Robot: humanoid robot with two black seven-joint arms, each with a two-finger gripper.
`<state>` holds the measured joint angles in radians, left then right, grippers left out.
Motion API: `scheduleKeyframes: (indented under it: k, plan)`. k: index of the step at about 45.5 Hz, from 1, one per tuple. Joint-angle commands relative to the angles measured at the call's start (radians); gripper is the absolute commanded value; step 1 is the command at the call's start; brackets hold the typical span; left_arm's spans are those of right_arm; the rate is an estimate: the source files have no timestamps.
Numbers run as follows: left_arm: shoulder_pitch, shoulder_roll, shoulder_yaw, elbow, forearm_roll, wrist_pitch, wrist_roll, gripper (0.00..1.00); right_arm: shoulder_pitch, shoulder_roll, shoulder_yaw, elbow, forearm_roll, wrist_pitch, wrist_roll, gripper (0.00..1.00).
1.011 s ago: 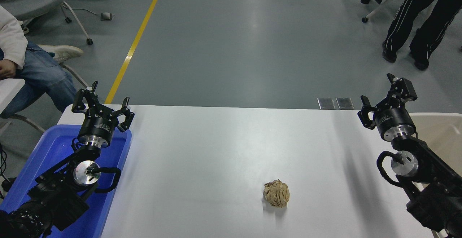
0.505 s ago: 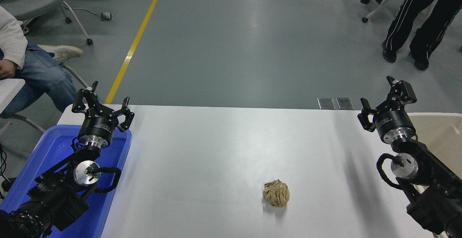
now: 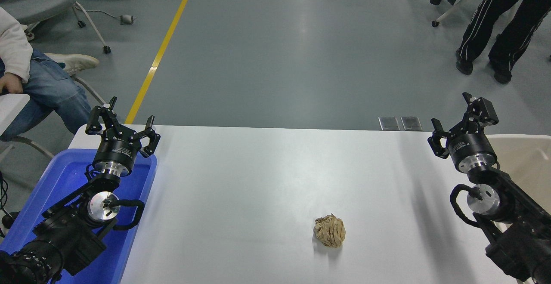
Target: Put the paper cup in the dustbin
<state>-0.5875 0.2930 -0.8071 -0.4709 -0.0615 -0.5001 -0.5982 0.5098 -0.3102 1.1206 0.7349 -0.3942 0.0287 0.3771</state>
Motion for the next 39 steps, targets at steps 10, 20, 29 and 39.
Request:
scheduleKeyframes:
  k: [10, 20, 29, 39]
  plan:
    - [0.0, 0.0, 0.0, 0.0, 0.0, 0.0, 0.0, 1.0, 0.004, -0.02, 0.001, 0.001, 0.0, -0.001, -0.001, 1.0]
    - [0.0, 0.0, 0.0, 0.0, 0.0, 0.0, 0.0, 1.0, 0.0, -0.03, -0.001, 0.0, 0.0, 0.002, -0.001, 0.99]
    - [0.0, 0.0, 0.0, 0.0, 0.0, 0.0, 0.0, 1.0, 0.0, -0.02, -0.008, 0.004, 0.0, 0.0, -0.001, 0.99]
    - [0.0, 0.0, 0.0, 0.0, 0.0, 0.0, 0.0, 1.0, 0.0, -0.009, -0.007, 0.006, 0.0, -0.001, -0.001, 0.99]
